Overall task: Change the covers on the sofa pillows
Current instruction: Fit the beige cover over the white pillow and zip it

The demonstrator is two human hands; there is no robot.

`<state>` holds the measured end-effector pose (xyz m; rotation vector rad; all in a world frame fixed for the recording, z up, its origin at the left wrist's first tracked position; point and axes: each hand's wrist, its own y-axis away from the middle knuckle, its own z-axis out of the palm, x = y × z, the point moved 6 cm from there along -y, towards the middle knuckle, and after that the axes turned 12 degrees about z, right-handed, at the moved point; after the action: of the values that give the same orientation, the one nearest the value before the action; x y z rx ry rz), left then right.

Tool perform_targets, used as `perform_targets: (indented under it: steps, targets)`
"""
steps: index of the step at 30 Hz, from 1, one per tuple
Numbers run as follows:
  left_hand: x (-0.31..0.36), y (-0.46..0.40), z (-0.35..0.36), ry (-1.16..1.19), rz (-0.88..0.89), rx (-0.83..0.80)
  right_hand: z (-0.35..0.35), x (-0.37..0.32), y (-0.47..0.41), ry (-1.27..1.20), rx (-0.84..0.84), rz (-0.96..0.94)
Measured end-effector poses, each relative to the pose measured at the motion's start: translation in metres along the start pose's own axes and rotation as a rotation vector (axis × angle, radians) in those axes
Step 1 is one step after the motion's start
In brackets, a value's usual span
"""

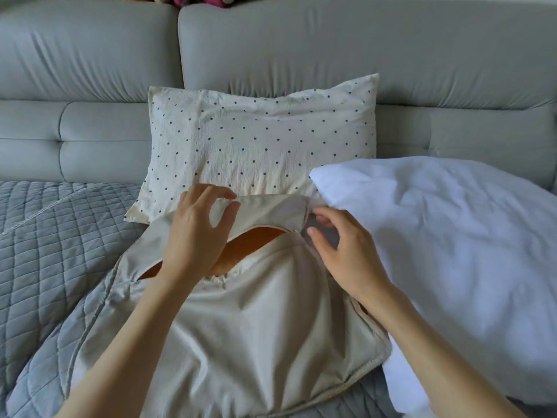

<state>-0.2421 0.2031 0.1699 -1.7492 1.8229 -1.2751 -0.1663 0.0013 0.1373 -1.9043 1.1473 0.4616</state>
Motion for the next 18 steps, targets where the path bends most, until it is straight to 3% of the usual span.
perform_targets:
  steps: [5, 8, 13, 18]
  targets:
    - [0.043, -0.004, 0.04, 0.153, 0.04, -0.058, -0.077, 0.039, -0.012, 0.15, 0.038, 0.038]
    - [0.077, -0.025, 0.087, 0.316, -0.012, -0.171, -0.128, 0.072, -0.03, 0.263, 0.077, 0.094]
    - [0.102, -0.067, 0.18, 0.577, -0.425, -0.44, -0.197, 0.147, -0.071, 0.449, 0.078, 0.292]
    - [0.094, -0.086, 0.249, 0.567, -0.703, -0.511, -0.241, 0.231, -0.109, 0.518, 0.068, 0.5]
